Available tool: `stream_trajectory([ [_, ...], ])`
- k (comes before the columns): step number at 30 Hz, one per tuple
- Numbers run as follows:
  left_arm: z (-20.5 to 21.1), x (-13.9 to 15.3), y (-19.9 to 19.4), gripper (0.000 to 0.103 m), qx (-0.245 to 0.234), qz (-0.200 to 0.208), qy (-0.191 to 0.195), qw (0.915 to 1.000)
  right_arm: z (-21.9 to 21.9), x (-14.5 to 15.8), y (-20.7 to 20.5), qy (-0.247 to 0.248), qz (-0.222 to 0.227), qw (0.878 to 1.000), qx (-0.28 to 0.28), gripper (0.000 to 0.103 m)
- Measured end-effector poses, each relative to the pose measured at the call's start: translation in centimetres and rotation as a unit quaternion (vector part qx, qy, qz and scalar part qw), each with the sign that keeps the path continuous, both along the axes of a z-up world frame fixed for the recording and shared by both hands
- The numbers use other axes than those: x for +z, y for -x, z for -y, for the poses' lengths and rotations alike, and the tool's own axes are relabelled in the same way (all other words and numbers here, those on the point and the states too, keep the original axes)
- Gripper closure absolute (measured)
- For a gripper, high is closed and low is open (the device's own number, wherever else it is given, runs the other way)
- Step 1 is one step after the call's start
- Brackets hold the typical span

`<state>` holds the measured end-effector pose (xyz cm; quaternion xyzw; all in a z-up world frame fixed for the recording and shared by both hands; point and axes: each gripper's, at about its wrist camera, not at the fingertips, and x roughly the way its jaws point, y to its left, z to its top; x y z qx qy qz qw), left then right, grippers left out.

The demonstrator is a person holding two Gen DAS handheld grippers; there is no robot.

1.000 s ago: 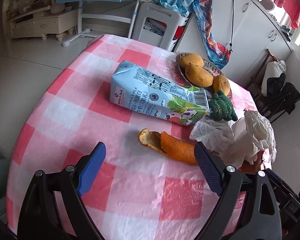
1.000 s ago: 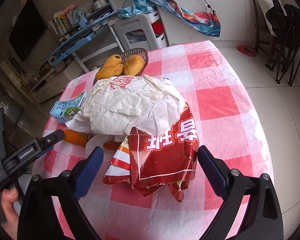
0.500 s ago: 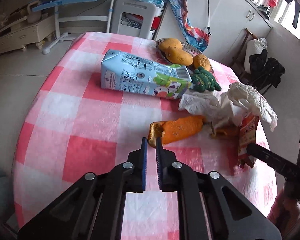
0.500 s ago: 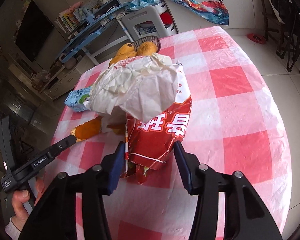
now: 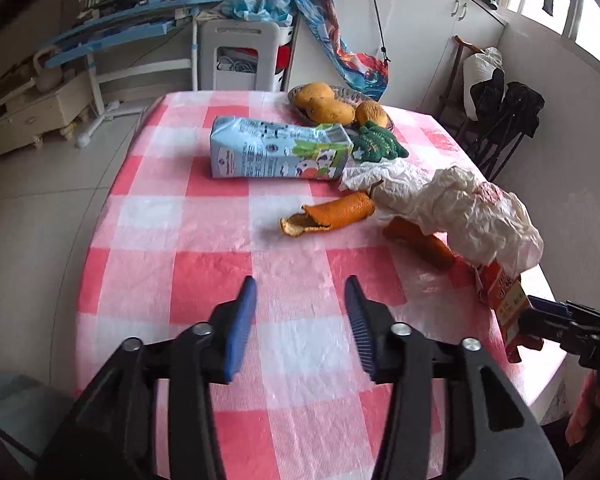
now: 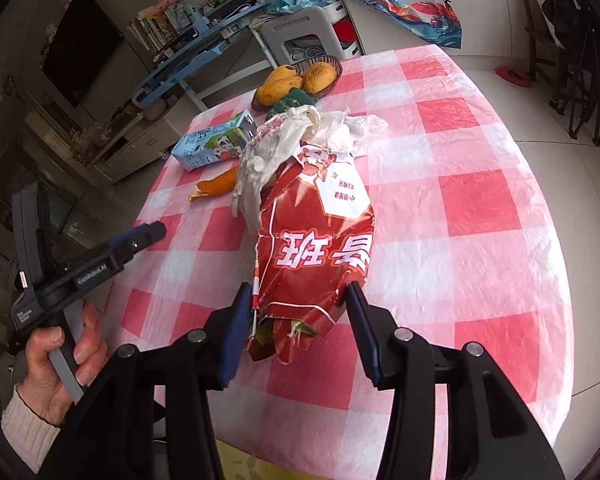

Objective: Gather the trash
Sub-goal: 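Grasp the red snack bag with the right gripper while the left grasps an orange peel, then lift the red snack bag with the right gripper and carry it to the basin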

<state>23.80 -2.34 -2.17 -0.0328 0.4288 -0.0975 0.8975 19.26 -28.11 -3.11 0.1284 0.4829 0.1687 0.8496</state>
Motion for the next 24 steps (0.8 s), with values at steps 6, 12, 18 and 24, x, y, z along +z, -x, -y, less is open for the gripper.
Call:
stream_trajectory([
  [6, 3.1, 0.0, -2.8, 0.045, -0.046, 0.033, -0.049, 0.9972, -0.6, -0.8, -0.7, 0.038, 0.002, 0.999, -0.001, 0.043],
  [12, 6.0, -1.2, -5.9, 0.043, -0.075, 0.053, -0.107, 0.9901, -0.5, -1.7, -1.5, 0.055, 0.001, 0.998, -0.004, 0.031],
  [18, 7.9, -2.6, -7.4, 0.069, -0.103, 0.032, -0.142, 0.984, -0.2, -2.1, -2.1, 0.06, 0.001, 0.998, -0.009, 0.029],
  [24, 5.6, -1.8, -5.8, 0.085, -0.088, -0.003, -0.058, 0.9944, 0.0, -2.0, -1.6, 0.043, -0.005, 0.999, -0.001, 0.052],
])
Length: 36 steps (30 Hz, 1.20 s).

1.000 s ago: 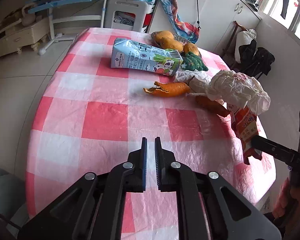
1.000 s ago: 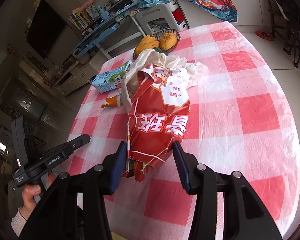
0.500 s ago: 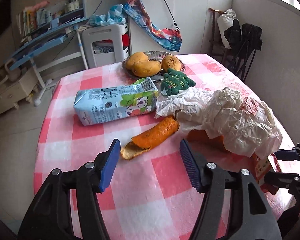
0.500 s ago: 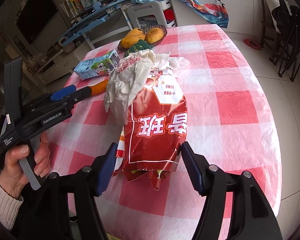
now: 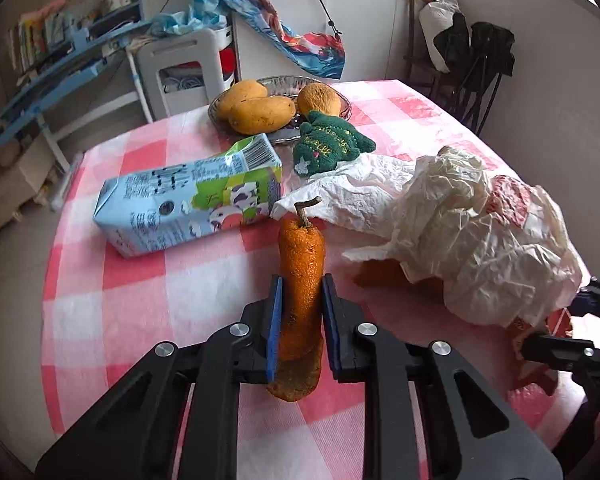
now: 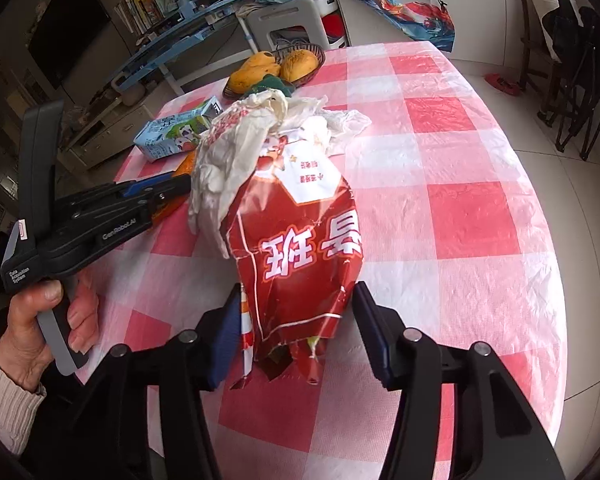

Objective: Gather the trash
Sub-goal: 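Lift the red snack bag with the right gripper and carry it to the basin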

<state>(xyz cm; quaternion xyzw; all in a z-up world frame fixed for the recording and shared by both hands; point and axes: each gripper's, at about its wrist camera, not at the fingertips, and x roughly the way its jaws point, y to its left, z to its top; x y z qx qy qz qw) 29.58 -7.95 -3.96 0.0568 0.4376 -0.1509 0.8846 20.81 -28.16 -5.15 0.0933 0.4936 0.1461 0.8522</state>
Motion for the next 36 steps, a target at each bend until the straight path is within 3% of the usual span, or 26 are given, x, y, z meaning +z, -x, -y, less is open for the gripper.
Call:
stream_trajectory([
  [7, -3.8, -0.8, 6.7, 0.084, 0.062, -0.046, 0.079, 0.9939, 0.4, 1.2, 2.5, -0.057, 0.001, 0.998, 0.01, 0.055],
  [13, -5.9, -0.9, 13.0, 0.084, 0.109, -0.044, 0.096, 0.9884, 0.9, 0.5, 5.7, -0.149, -0.018, 0.989, 0.009, 0.055],
  [17, -6.7, -1.2, 15.4, 0.079, 0.124, -0.037, 0.086, 0.9879, 0.1, 0.5, 6.9, -0.121, -0.017, 0.992, 0.011, 0.053],
  [19, -6.4, -1.1, 15.5, 0.074, 0.118, -0.034, 0.075, 0.9896, -0.4, 0.3, 6.8, -0.093, -0.017, 0.995, 0.011, 0.045],
  [21, -6.4, -0.8, 15.5, 0.054, 0.124, -0.023, 0.066, 0.9898, -0.9, 0.1, 6.6, -0.072, -0.013, 0.997, 0.009, 0.04],
  [23, -6.6, -0.9, 15.4, 0.052, 0.13, -0.018, 0.063, 0.9894, -0.9, 0.0, 6.4, -0.07, -0.008, 0.998, 0.008, 0.039],
  [25, -6.8, -1.0, 15.3, 0.052, 0.132, -0.015, 0.062, 0.9892, -1.0, -0.1, 6.3, -0.06, -0.003, 0.998, 0.011, 0.039],
  [28, -6.7, -1.0, 15.0, 0.06, 0.127, -0.013, 0.061, 0.9899, -1.7, 0.3, 6.6, -0.008, 0.02, 1.0, 0.017, 0.06],
  [29, -6.8, -1.0, 15.0, 0.076, 0.119, -0.019, 0.076, 0.9898, -2.2, 0.9, 6.9, 0.023, 0.041, 0.999, 0.019, 0.064],
  [30, -6.9, -1.0, 15.0, 0.081, 0.115, -0.025, 0.086, 0.9893, -2.6, 1.5, 7.2, 0.057, 0.066, 0.996, 0.022, 0.066],
  [33, -6.9, -0.9, 15.1, 0.082, 0.117, -0.022, 0.088, 0.989, -4.4, 2.4, 8.0, 0.187, 0.131, 0.973, 0.027, 0.068],
  [34, -7.0, -0.9, 15.2, 0.082, 0.118, -0.023, 0.094, 0.9883, -4.3, 2.1, 7.8, 0.194, 0.127, 0.973, 0.024, 0.069],
  [36, -7.0, -0.6, 15.4, 0.083, 0.117, -0.018, 0.098, 0.988, -3.0, 2.1, 7.5, 0.158, 0.117, 0.98, 0.005, 0.069],
])
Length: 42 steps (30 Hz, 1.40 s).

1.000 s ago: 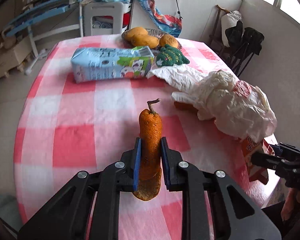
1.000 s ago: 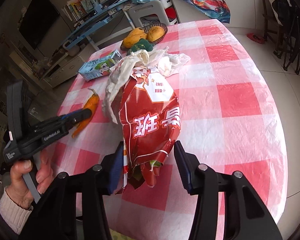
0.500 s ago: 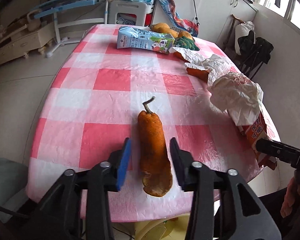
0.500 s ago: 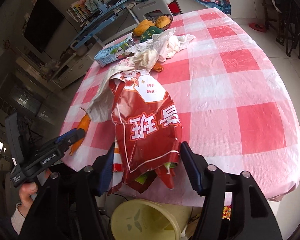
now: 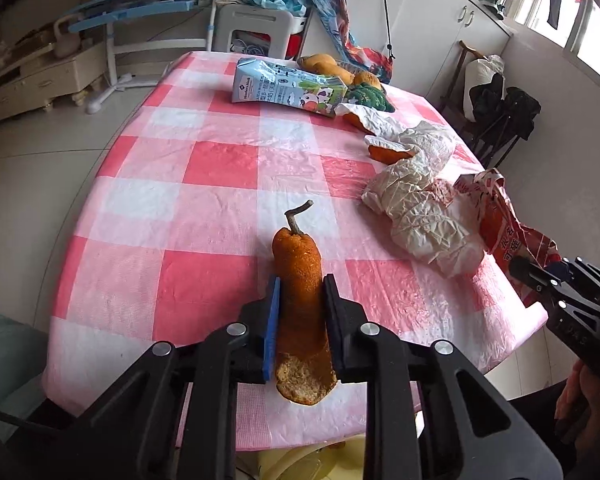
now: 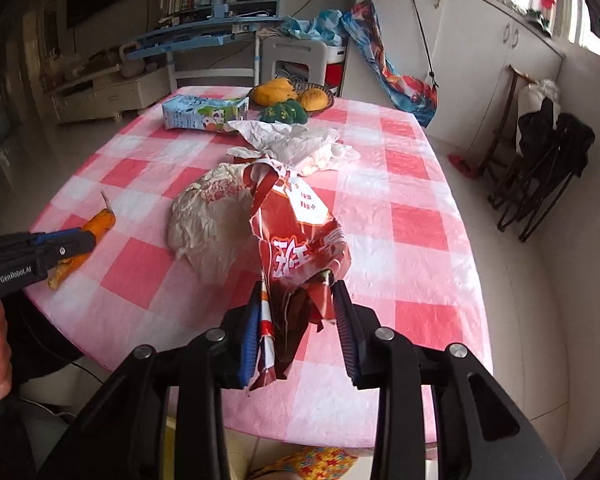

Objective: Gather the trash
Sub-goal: 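Lift the red snack bag with the right gripper and carry it to the basin, then open the right gripper over the yellow basin while the left drops the orange peel in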

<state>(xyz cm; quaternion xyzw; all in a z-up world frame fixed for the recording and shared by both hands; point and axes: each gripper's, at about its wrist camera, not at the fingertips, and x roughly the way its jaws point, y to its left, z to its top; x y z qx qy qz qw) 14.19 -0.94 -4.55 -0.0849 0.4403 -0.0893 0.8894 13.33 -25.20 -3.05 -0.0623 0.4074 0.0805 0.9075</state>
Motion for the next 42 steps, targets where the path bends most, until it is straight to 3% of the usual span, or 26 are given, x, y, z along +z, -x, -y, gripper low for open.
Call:
stream_trajectory([
  [2, 0.0, 0.5, 0.4, 0.083, -0.001, 0.01, -0.002, 0.9999, 1.2, 0.7, 0.2, -0.009, 0.013, 1.0, -0.018, 0.069],
  [7, -0.1, 1.2, 1.0, 0.083, 0.008, 0.027, -0.004, 0.9996, 5.1, 0.9, 0.5, -0.124, 0.0, 0.99, -0.07, 0.069],
  [11, -0.2, 2.0, 1.5, 0.083, 0.013, 0.045, -0.009, 0.9989, 2.7, 3.4, 2.7, -0.167, 0.045, 0.985, 0.012, 0.069],
  [16, -0.8, 2.7, 2.4, 0.083, 0.025, 0.059, -0.015, 0.9978, -0.9, 1.6, 5.4, -0.21, -0.027, 0.972, 0.1, 0.067],
  [19, -1.1, 3.0, 2.6, 0.083, 0.032, 0.062, -0.016, 0.9974, -3.8, -0.1, 8.0, -0.188, -0.091, 0.966, 0.155, 0.065],
  [23, -0.8, 3.5, 3.3, 0.083, 0.028, 0.072, -0.026, 0.9967, -6.6, -2.8, 10.9, -0.126, -0.154, 0.962, 0.184, 0.063],
  [27, -0.5, 4.1, 4.7, 0.083, 0.022, 0.078, -0.025, 0.9964, -8.2, -4.5, 11.8, -0.086, -0.193, 0.958, 0.196, 0.05],
  [29, -0.5, 4.4, 5.7, 0.083, 0.021, 0.08, -0.025, 0.9962, -7.9, -4.2, 11.6, -0.085, -0.185, 0.962, 0.18, 0.043],
  [32, -0.6, 4.5, 7.1, 0.083, 0.018, 0.076, -0.02, 0.9967, -6.1, -2.7, 11.1, -0.127, -0.145, 0.97, 0.147, 0.033],
  [37, -0.2, 4.1, 9.5, 0.083, 0.0, 0.061, -0.02, 0.998, -2.8, -0.5, 10.9, -0.204, -0.077, 0.971, 0.097, 0.028],
  [42, 0.3, 3.4, 11.5, 0.083, -0.019, 0.037, -0.017, 0.999, 0.1, 0.7, 11.4, -0.258, -0.03, 0.964, 0.057, 0.026],
])
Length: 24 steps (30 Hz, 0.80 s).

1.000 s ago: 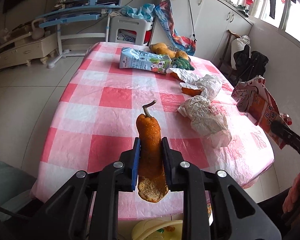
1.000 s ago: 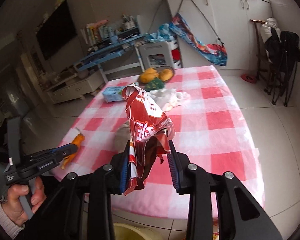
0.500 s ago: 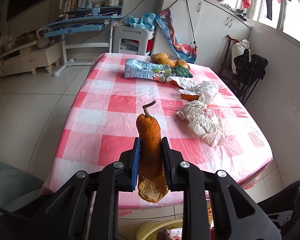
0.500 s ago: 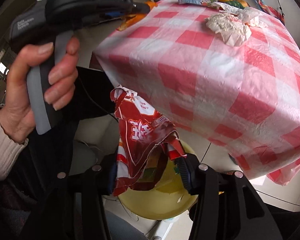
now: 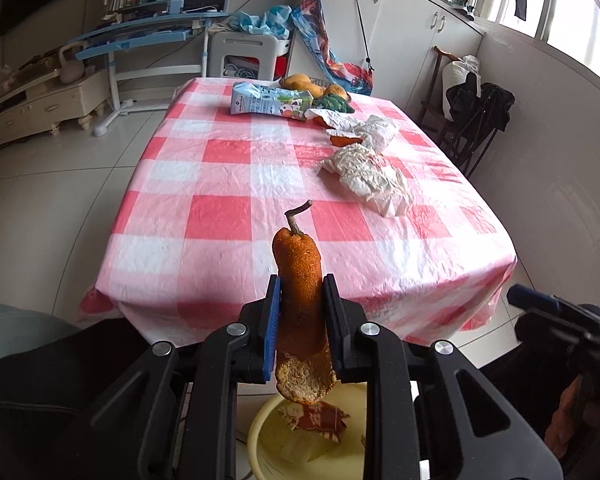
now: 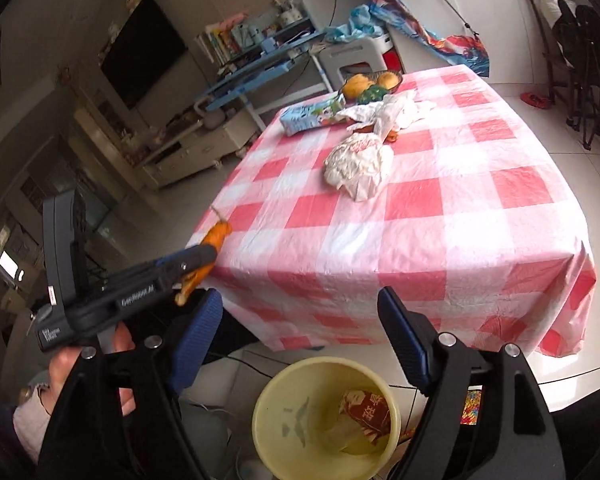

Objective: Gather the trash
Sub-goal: 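Open the right gripper over the yellow basin while the left drops the orange peel in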

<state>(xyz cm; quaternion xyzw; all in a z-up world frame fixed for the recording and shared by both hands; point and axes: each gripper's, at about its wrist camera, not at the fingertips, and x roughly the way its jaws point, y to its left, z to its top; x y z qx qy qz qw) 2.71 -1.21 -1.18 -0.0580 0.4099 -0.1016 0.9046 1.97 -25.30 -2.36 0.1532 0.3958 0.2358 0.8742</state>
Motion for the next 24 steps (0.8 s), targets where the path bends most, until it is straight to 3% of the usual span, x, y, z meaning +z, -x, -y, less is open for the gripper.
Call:
stream_trajectory([
  [10, 1.1, -1.5, 3.1, 0.082, -0.044, -0.061, 0.004, 0.9972, 2.3, 0.2, 0.7, -0.054, 0.006, 0.997, -0.055, 0.025],
  [16, 2.9, -4.0, 4.2, 0.082, -0.095, -0.142, -0.022, 0.985, 2.3, 0.8, 1.4, -0.063, 0.019, 0.996, -0.058, 0.021],
  [19, 3.5, -5.0, 4.6, 0.067, -0.105, -0.157, -0.037, 0.9813, 2.1, 0.6, 1.3, -0.049, 0.018, 0.997, -0.053, 0.021],
  [21, 3.6, -4.9, 4.6, 0.048, -0.101, -0.151, -0.041, 0.9826, 2.4, 0.5, 1.2, -0.061, 0.016, 0.996, -0.058, 0.021],
  [24, 3.1, -4.6, 4.3, 0.044, -0.09, -0.142, -0.033, 0.9852, 2.7, 0.7, 1.2, -0.067, 0.018, 0.996, -0.063, 0.02],
])
